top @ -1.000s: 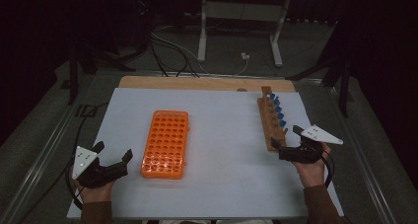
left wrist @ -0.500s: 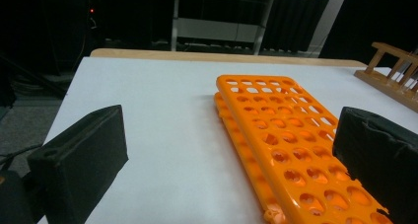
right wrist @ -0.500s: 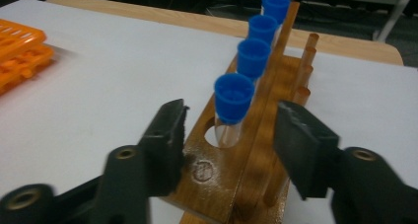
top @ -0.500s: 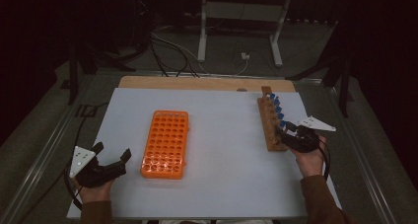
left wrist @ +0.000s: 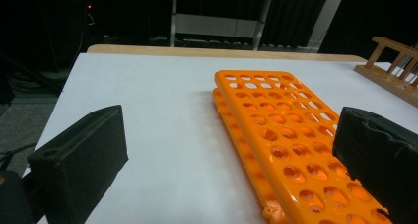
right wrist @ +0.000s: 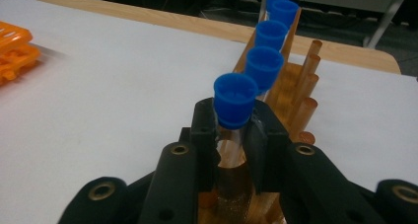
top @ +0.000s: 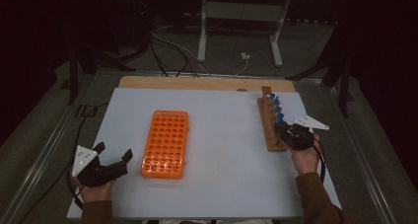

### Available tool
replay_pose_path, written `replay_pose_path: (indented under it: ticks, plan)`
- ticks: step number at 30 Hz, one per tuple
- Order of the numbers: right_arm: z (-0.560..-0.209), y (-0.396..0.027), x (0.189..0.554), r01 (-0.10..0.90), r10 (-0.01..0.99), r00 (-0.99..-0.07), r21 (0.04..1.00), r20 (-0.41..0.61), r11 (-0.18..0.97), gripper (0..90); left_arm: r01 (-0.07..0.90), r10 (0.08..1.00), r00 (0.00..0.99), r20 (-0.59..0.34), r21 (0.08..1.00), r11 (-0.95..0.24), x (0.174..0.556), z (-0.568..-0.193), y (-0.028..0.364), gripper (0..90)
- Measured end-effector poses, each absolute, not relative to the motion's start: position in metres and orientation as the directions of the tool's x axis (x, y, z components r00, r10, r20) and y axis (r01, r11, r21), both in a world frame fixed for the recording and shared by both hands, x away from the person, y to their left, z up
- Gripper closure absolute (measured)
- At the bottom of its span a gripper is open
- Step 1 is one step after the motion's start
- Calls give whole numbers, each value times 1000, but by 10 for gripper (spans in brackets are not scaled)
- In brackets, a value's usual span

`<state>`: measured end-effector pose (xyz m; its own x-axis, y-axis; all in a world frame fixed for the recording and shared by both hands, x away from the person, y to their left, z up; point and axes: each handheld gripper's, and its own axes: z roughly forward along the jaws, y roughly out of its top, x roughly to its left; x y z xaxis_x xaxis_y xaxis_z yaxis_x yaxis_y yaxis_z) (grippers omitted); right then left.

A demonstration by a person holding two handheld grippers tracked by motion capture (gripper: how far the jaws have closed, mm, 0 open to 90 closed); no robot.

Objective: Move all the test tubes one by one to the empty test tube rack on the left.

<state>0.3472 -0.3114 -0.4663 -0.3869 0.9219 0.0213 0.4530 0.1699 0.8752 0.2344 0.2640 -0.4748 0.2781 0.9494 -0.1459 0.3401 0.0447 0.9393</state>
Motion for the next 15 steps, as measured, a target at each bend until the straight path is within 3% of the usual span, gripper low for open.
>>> replay_pose_path:
  ticks: [15]
  plan:
    - [-455,-311,342,413,925,-380,895,1,168,768,346,949,285,-135,938,30,235,-475,263,11]
